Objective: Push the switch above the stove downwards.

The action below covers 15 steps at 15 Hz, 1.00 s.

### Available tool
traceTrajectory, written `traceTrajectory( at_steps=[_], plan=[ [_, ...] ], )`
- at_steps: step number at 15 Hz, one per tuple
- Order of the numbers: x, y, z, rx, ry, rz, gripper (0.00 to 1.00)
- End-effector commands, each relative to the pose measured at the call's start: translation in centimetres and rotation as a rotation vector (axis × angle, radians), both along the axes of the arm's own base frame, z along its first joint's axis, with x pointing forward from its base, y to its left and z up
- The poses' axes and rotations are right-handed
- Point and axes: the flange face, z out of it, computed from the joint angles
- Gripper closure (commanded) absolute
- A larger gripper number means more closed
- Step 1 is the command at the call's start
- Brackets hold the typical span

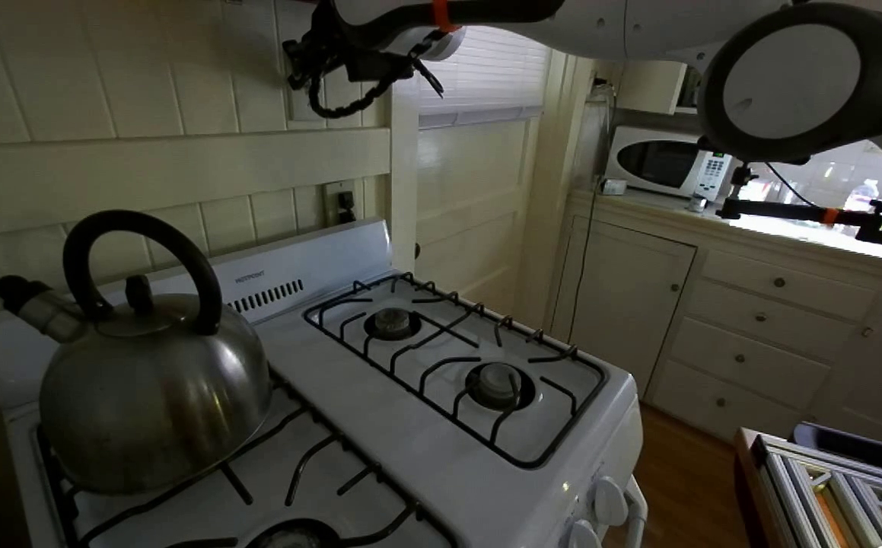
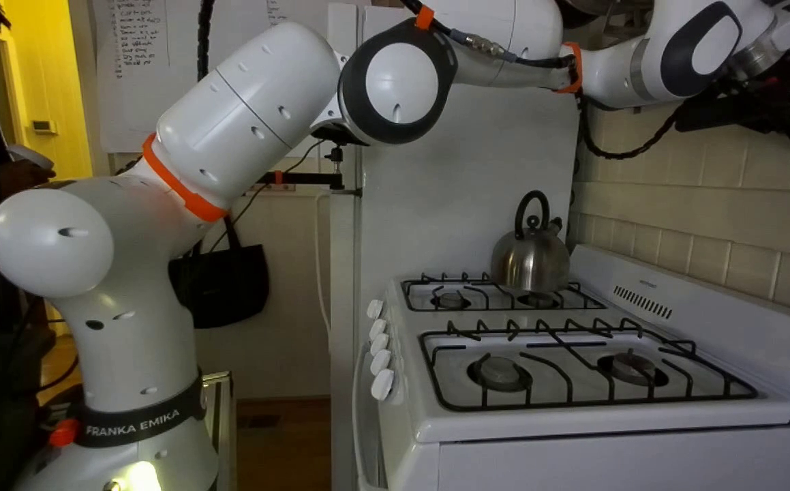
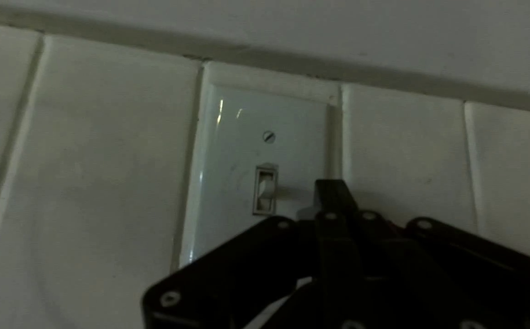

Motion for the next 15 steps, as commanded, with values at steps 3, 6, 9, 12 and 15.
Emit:
traceTrajectory(
  at_steps=[3, 6, 9, 12, 15],
  plan=[
    [0.1, -0.4, 0.5, -0.008, -0.025, -0.003, 1.00],
    [-0.1, -0.6, 0.8, -0.011, -0.031, -0.007, 1.00],
    [-0.1, -0.8, 0.9, -0.013, -0.032, -0.011, 1.00],
    [-0.2, -1.1, 1.1, -0.015, -0.039, -0.025, 1.00],
    [-0.3, -1.2, 1.2, -0.016, -0.044, -0.031, 1.00]
  ],
)
